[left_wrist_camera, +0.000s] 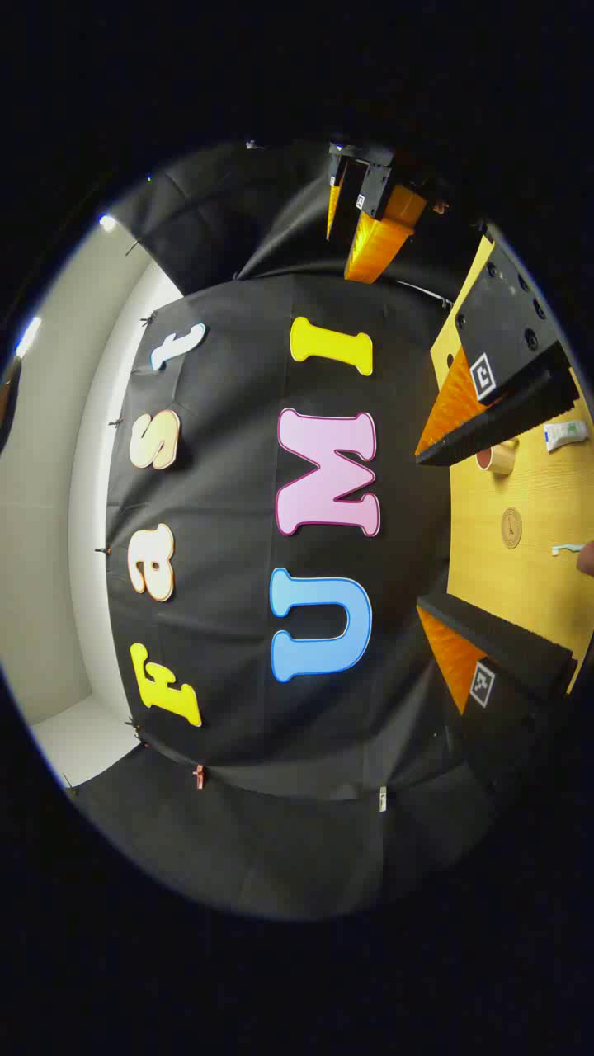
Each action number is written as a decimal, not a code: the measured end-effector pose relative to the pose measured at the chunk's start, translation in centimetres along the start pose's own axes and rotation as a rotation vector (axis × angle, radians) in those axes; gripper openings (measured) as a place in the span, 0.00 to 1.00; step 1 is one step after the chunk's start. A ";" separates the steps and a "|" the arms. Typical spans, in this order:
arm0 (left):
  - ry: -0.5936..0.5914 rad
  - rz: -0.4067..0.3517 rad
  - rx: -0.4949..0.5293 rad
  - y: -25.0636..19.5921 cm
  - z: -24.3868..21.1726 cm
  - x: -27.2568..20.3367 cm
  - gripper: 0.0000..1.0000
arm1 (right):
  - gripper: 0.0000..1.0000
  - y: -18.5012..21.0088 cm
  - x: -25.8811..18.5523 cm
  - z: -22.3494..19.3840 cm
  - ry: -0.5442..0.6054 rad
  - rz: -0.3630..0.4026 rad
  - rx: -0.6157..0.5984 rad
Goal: Put the toothbrush and toothpaste on the desktop into the cup, then pick up the cup and place it on the coaster on the desktop.
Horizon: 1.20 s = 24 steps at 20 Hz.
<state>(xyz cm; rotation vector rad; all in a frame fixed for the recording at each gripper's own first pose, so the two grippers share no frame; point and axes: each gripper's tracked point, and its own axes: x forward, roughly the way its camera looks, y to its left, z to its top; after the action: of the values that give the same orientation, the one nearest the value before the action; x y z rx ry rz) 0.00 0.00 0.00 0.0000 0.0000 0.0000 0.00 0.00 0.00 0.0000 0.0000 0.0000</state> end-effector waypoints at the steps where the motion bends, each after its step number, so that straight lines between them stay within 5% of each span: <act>1: -0.002 0.000 0.004 0.3 0.1 0.1 0.99 | 0.96 0.1 -0.1 0.0 -0.003 0.002 -0.003; 18: -0.017 -0.031 0.040 0.0 0.6 -0.6 0.99 | 0.96 1.3 -0.2 -0.5 0.033 0.004 0.022; 24: 0.050 -0.029 0.060 1.0 -1.6 -0.6 0.99 | 0.96 4.5 0.2 -5.6 0.200 0.121 -0.049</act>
<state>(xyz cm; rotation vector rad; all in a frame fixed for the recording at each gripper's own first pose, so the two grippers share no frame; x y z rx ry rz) -0.65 0.95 -1.64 0.0600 0.0498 -0.0294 0.23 4.49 -5.60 -0.0492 0.1996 0.1214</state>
